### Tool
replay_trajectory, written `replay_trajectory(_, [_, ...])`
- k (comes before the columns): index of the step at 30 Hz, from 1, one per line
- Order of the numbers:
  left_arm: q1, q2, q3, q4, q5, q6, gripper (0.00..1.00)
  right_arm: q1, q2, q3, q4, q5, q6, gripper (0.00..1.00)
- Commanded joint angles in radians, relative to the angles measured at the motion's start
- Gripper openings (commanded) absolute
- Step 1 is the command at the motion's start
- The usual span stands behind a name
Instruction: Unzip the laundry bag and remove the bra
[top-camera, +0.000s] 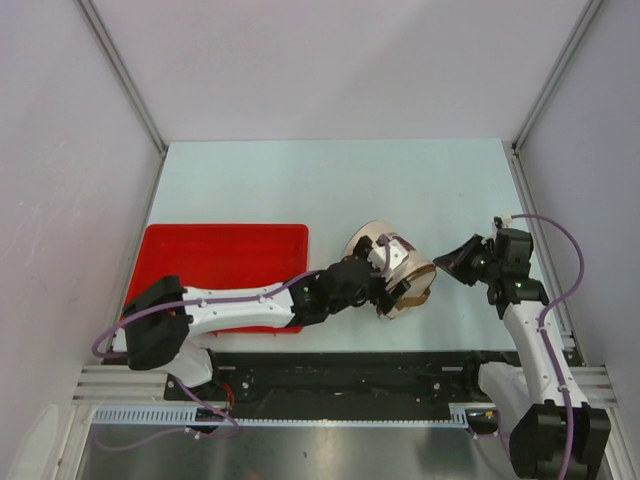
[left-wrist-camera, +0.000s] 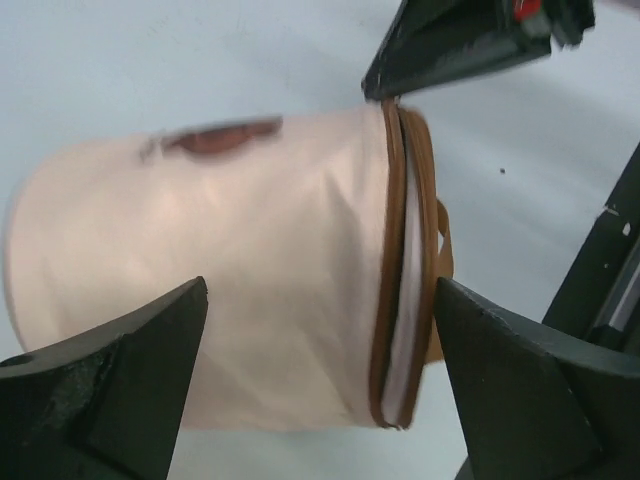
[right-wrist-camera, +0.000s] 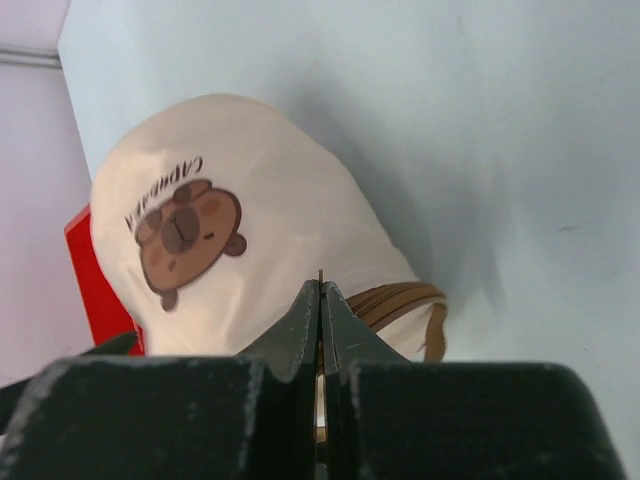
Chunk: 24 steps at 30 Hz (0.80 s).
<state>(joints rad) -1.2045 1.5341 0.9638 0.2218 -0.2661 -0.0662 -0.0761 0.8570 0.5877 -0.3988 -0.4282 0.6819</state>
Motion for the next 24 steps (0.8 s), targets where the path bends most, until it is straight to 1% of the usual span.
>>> replay_trajectory(1, [0.006, -0.031, 0.188, -0.131, -0.059, 0.107, 1.0, 0.073, -0.044, 0.089, -0.001, 0.057, 0.007, 0.0])
replay_trajectory(2, [0.006, -0.032, 0.203, -0.153, -0.058, 0.123, 1.0, 0.073, -0.047, 0.096, -0.006, 0.077, 0.005, 0.0])
replay_trajectory(3, [0.006, -0.035, 0.216, -0.157, -0.052, 0.134, 1.0, 0.111, -0.049, 0.115, -0.008, 0.088, 0.005, 0.0])
replay_trajectory(6, [0.006, -0.022, 0.271, -0.194, 0.008, 0.151, 0.97, 0.156, -0.055, 0.133, -0.021, 0.114, 0.01, 0.0])
replay_trajectory(9, [0.005, 0.024, 0.326, -0.246, 0.074, 0.128, 0.96, 0.174, -0.056, 0.149, -0.021, 0.117, 0.022, 0.0])
replay_trajectory(12, [0.002, 0.076, 0.372, -0.292, 0.103, 0.089, 0.95, 0.183, -0.058, 0.153, -0.023, 0.12, 0.025, 0.0])
replay_trajectory(13, [0.0, 0.089, 0.389, -0.3, 0.113, 0.072, 0.93, 0.183, -0.058, 0.153, -0.025, 0.12, 0.022, 0.0])
replay_trajectory(15, [-0.009, 0.121, 0.412, -0.334, 0.102, -0.018, 0.89, 0.185, -0.059, 0.156, -0.029, 0.123, 0.025, 0.0])
replay_trajectory(17, [-0.013, 0.144, 0.449, -0.377, 0.088, -0.067, 0.85, 0.185, -0.059, 0.158, -0.031, 0.128, 0.025, 0.0])
replay_trajectory(18, [-0.023, 0.149, 0.458, -0.384, 0.088, -0.113, 0.84, 0.185, -0.061, 0.158, -0.035, 0.132, 0.033, 0.0])
replay_trajectory(20, [-0.039, 0.159, 0.457, -0.384, 0.047, -0.148, 0.85, 0.185, -0.055, 0.159, -0.037, 0.132, 0.038, 0.0])
replay_trajectory(21, [-0.061, 0.167, 0.458, -0.386, 0.033, -0.159, 0.88, 0.185, -0.053, 0.159, -0.037, 0.128, 0.041, 0.0])
replay_trajectory(22, [-0.075, 0.175, 0.46, -0.387, 0.013, -0.161, 0.94, 0.185, -0.053, 0.158, -0.035, 0.126, 0.039, 0.0])
replay_trajectory(23, [-0.084, 0.182, 0.463, -0.389, -0.027, -0.168, 0.98, 0.187, -0.05, 0.158, -0.034, 0.123, 0.039, 0.0])
replay_trajectory(24, [-0.095, 0.198, 0.469, -0.391, -0.027, -0.175, 1.0, 0.185, -0.049, 0.158, -0.032, 0.118, 0.038, 0.0])
